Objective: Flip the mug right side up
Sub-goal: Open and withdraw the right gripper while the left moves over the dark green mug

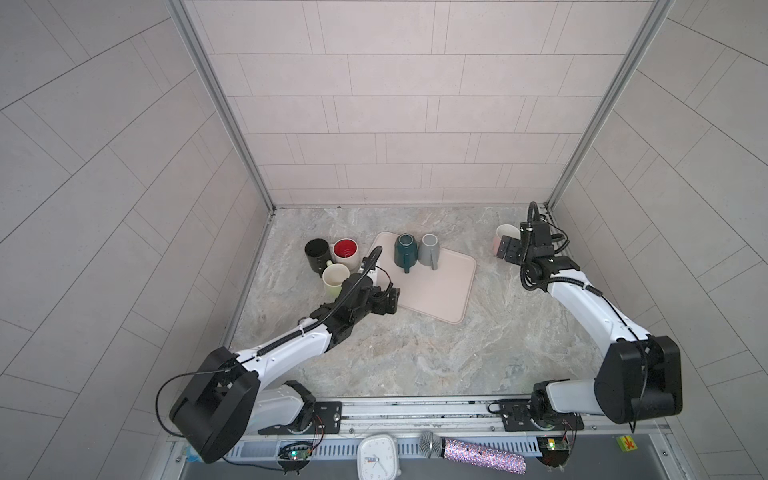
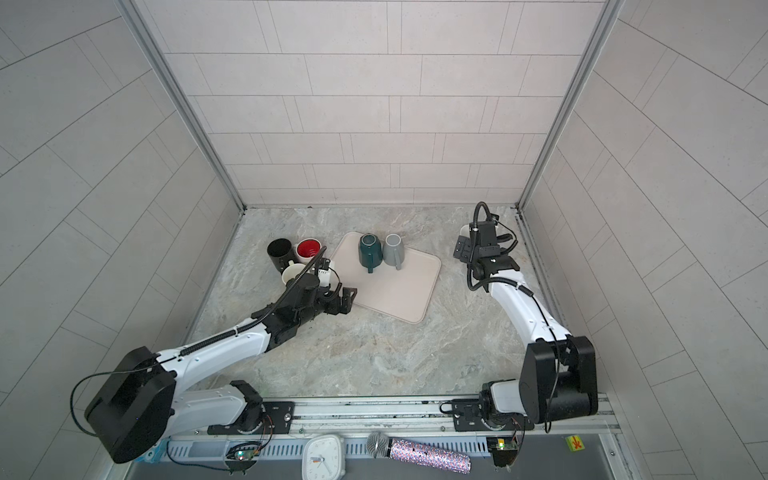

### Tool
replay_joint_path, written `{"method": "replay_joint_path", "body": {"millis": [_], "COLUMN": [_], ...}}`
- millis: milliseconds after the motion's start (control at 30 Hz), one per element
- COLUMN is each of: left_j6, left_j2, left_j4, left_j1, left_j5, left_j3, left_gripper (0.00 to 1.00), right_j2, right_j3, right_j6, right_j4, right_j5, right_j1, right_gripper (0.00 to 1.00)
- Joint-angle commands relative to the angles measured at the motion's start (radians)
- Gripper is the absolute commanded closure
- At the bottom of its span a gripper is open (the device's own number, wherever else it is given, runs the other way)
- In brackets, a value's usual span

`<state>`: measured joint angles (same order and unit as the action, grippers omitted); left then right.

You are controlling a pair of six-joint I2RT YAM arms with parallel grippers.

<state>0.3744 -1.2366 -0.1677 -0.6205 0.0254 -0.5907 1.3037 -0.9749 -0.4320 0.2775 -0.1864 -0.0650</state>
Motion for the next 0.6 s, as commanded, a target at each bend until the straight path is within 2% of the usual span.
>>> {"method": "replay_joint_path", "body": {"millis": [0, 167, 367, 567], "left_j6": [0.021, 0.013, -0.025, -0.043], "left_j2": [-0.027, -0.094, -0.215, -0.336], "left_j4": [0.098, 0.226, 0.358, 0.422], "left_j1": [-0.004, -0.006, -0.007, -0.008], "left_j5": [0.008, 0.004, 0.029, 0.046], "left_j3": [-0.104, -0.242, -0.424, -0.532], "left_gripper": [0.00, 0.00, 0.00, 0.00], "right_j2": [-0.107, -0.273, -0.457, -0.628], "right_j3": [0.091, 0.232, 0.329, 0.381], "right_j6": [-0.037, -0.071, -0.128, -0.141], "right_j4": [-0.031, -0.048, 0.023, 0.120], "right_j5": [0.017, 0.174, 0.381, 0.476], "right_j1": [0.000, -0.001, -0.001, -0.002], "right_gripper": [0.01, 0.01, 0.03, 0.03]}}
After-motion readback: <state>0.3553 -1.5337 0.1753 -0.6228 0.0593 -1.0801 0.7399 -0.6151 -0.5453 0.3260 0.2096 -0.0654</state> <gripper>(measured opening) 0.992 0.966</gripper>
